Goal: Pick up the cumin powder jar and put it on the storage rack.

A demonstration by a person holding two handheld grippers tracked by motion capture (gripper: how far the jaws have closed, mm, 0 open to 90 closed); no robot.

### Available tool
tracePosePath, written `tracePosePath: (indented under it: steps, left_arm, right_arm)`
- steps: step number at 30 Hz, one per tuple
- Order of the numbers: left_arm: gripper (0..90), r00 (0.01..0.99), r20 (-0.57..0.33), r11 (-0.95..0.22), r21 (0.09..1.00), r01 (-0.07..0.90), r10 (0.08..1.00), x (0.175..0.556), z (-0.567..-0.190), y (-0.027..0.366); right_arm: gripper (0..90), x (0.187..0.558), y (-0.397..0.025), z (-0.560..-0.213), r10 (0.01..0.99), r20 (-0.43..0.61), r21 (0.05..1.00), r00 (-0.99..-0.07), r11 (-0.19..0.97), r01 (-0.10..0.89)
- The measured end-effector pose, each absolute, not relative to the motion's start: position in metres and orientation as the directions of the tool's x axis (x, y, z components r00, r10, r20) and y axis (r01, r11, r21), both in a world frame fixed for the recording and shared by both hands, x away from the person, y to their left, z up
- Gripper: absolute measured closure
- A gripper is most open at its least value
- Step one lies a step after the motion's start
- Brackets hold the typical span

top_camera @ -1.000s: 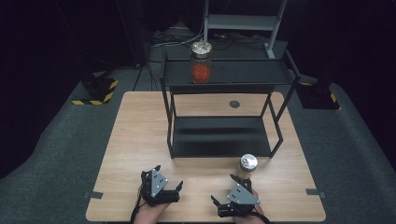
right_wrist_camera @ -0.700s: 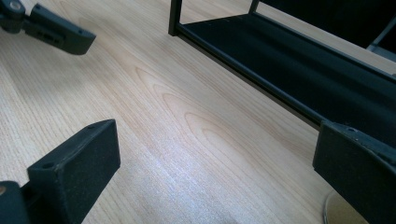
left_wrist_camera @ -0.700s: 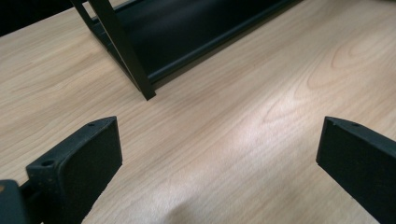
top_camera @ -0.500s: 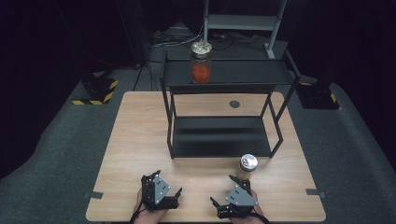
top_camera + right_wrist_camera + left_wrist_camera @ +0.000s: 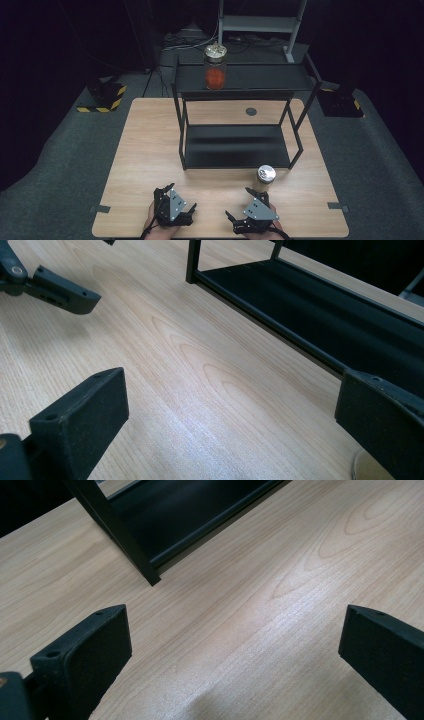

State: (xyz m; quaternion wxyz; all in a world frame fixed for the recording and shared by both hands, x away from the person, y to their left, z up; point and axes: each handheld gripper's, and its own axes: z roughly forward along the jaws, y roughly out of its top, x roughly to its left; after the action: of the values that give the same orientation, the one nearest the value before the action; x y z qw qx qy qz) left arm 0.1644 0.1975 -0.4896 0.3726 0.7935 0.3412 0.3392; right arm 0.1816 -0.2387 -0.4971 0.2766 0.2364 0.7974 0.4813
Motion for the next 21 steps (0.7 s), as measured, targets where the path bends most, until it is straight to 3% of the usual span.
tracePosePath:
  steps: [21]
  left_arm:
    - [0.7, 0.544, 0.272, -0.479, 0.831, 0.283, 0.794, 0.165, -0.490, 0.201]
  right_arm:
    - [0.0, 0.166, -0.275, -0.464, 0.702, -0.213, 0.956, -0.679, 0.292, 0.003]
